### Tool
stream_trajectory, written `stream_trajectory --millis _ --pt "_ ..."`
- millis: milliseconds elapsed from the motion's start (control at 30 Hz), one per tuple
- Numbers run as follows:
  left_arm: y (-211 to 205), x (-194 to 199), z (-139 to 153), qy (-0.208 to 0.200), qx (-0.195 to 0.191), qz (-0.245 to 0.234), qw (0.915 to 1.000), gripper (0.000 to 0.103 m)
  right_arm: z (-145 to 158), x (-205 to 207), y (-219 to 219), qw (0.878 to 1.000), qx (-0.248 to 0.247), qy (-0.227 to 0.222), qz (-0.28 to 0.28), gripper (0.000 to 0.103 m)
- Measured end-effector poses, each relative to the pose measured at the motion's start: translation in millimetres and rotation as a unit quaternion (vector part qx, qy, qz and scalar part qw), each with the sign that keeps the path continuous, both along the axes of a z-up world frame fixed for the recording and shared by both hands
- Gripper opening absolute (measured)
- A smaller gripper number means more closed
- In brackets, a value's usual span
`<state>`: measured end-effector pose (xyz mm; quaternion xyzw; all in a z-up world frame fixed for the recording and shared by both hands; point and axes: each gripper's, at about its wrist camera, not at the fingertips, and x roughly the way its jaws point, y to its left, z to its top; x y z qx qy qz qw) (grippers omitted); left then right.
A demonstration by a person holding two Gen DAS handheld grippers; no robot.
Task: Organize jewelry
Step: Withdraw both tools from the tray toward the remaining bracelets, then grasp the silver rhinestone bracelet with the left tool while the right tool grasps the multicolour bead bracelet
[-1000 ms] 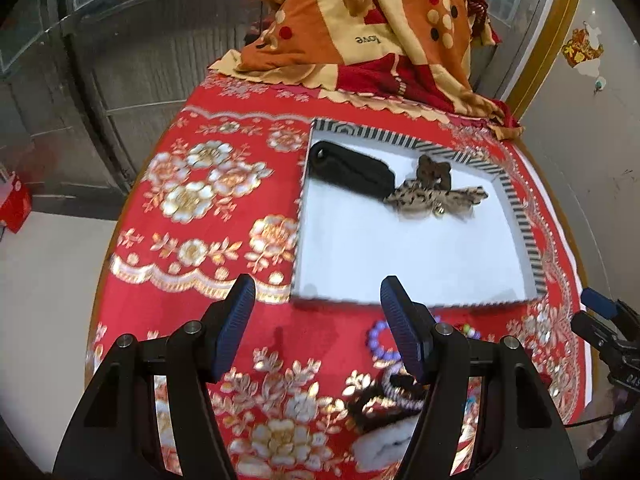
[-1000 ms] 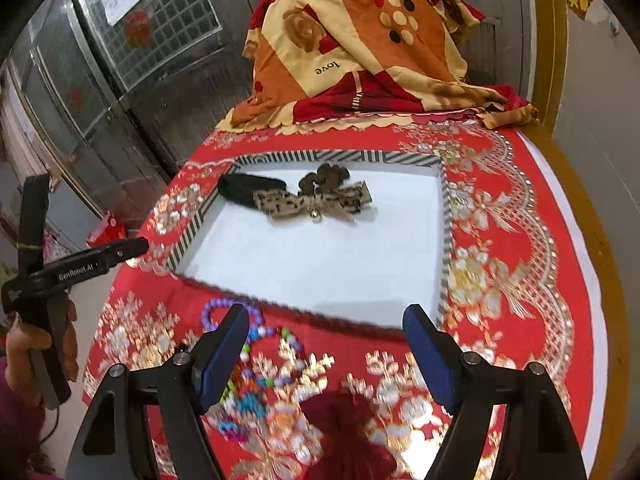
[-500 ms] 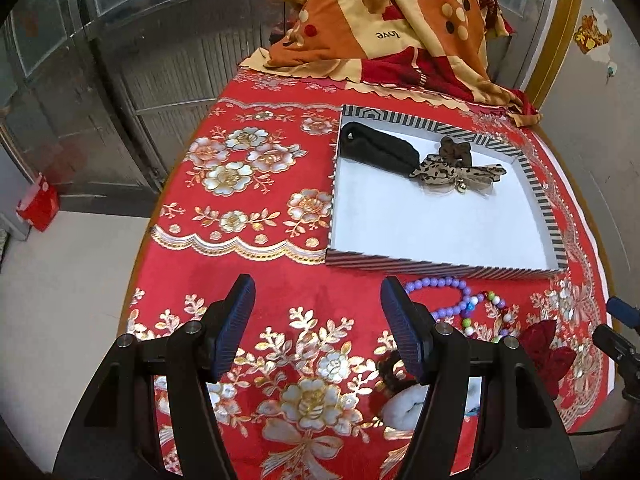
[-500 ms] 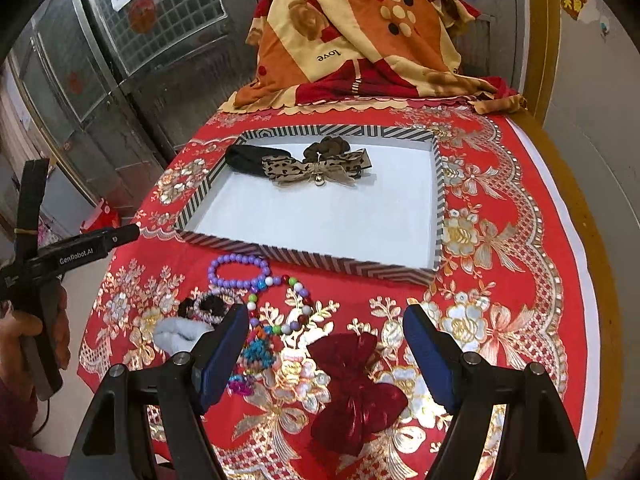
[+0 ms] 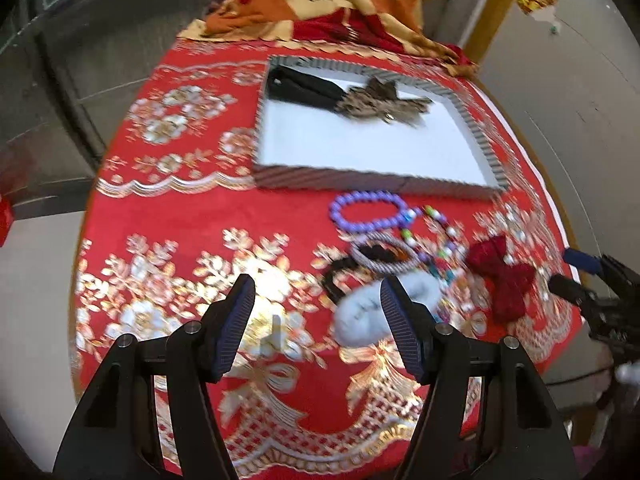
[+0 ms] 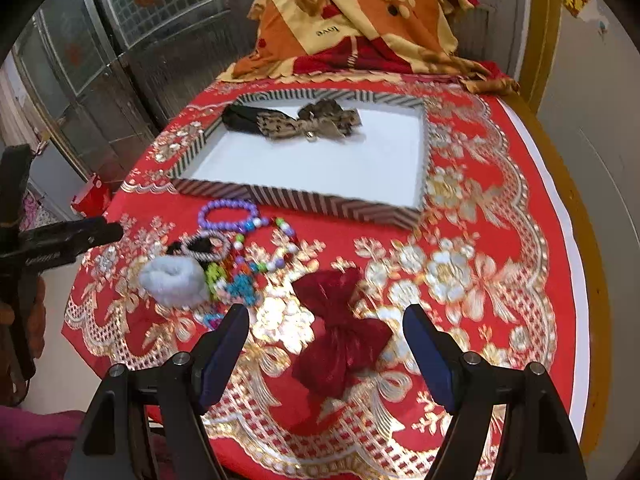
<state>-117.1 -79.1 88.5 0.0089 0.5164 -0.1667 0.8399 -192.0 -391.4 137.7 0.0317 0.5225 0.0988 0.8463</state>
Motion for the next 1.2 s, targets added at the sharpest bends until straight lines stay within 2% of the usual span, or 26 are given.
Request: stream_trajectory --millis 200,333,600,733,900,1033,1100,1200 --pt "-4 -7 -15 0.031 -0.029 -0.024 0.9988 0.065 -12 -3 -16 1.000 0.008 0.015 -0.023 0.077" --pt "-2 -8 -18 0.035 -0.046 -0.030 0.9979 0.065 -13 -2 -15 1.000 0.009 0.015 -0.019 0.077" --pt "-2 0 -24 0.045 -0.052 -0.030 0.9972 0.065 -13 20 14 1.000 0.021 0.005 0.018 0.077" --pt "0 11 -21 0.046 -0.054 -0.018 0.9973 0.065 -19 39 29 0.999 0.011 0.001 0.033 0.076" --pt "3 26 -20 0.046 -0.042 0.010 0.9980 0.065 -39 76 39 0.999 0.004 0.022 0.039 0.057" --pt "0 39 -23 0.055 -0.030 0.019 0.9979 0.065 -61 99 57 0.997 -0.014 0.040 0.061 0.050" --pt "-3 45 -24 0.054 -0.018 0.019 0.9982 0.065 -71 107 64 0.996 -0.022 0.049 0.071 0.043" --pt "-9 54 -28 0.056 -0.006 0.018 0.9983 0.065 -78 113 70 0.995 -0.036 0.045 0.079 0.037"
